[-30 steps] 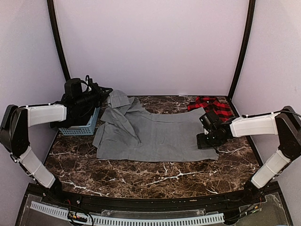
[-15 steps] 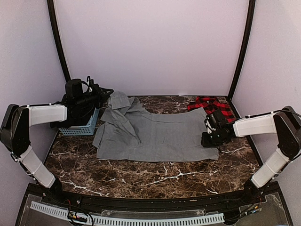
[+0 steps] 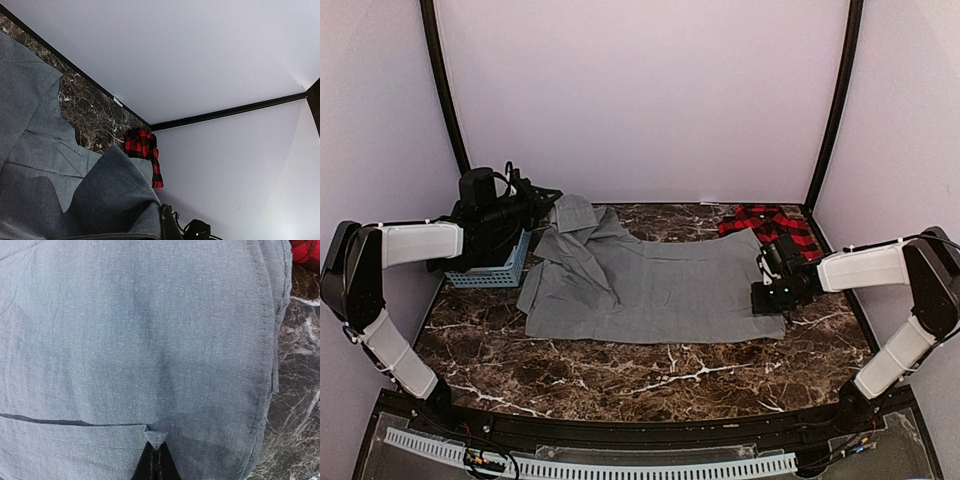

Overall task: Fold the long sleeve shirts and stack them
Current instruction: Smooth out the 1/3-folded shirt at the center of the board.

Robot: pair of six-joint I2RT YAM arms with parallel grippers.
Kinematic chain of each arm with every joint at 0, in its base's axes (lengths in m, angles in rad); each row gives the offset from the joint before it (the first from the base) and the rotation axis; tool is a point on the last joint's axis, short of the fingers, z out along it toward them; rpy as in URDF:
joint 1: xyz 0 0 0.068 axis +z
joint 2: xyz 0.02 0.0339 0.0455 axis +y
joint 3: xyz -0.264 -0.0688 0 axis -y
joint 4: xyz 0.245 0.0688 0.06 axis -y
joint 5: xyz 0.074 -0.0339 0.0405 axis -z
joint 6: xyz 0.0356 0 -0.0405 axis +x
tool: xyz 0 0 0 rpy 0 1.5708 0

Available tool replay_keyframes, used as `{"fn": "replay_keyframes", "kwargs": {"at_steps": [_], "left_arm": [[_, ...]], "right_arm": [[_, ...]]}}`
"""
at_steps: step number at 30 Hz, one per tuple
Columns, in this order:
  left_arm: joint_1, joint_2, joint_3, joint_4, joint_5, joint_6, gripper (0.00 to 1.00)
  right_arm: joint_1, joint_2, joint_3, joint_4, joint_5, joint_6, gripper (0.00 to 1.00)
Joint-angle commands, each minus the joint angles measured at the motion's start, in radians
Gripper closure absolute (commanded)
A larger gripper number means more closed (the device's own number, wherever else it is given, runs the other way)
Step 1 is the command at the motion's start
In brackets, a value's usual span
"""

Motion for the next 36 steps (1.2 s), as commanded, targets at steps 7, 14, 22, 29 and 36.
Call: {"fn": "replay_keyframes", "kwargs": {"at_steps": [7, 14, 22, 29, 36], "left_arm": [[-0.003, -0.009, 0.003, 0.001, 0.001, 0.042, 1.0], [-0.003, -0.001, 0.007, -0.008, 0.002, 0.049, 1.0], [-0.006, 0.063, 0.048, 0.0, 0.046, 0.05, 1.0], [-0.051, 0.2, 0.146, 0.137, 0.173, -0.027, 1.0], [-0.073, 0.298, 0.278, 0.29, 0.183, -0.123, 1.0]], "right_arm": [[-0.024, -0.102, -0.013, -0.056, 0.09, 0.006, 1.0], [-0.029, -0.072, -0.019, -0.048, 0.087, 0.004, 0.87], [-0.025, -0.123, -0.001, -0.052, 0.072, -0.019, 0.57], [0.035, -0.218, 0.028, 0.077, -0.123, -0.072, 0.32], [0.094, -0.16, 0.072, 0.085, -0.128, -0.059, 0.3]]}}
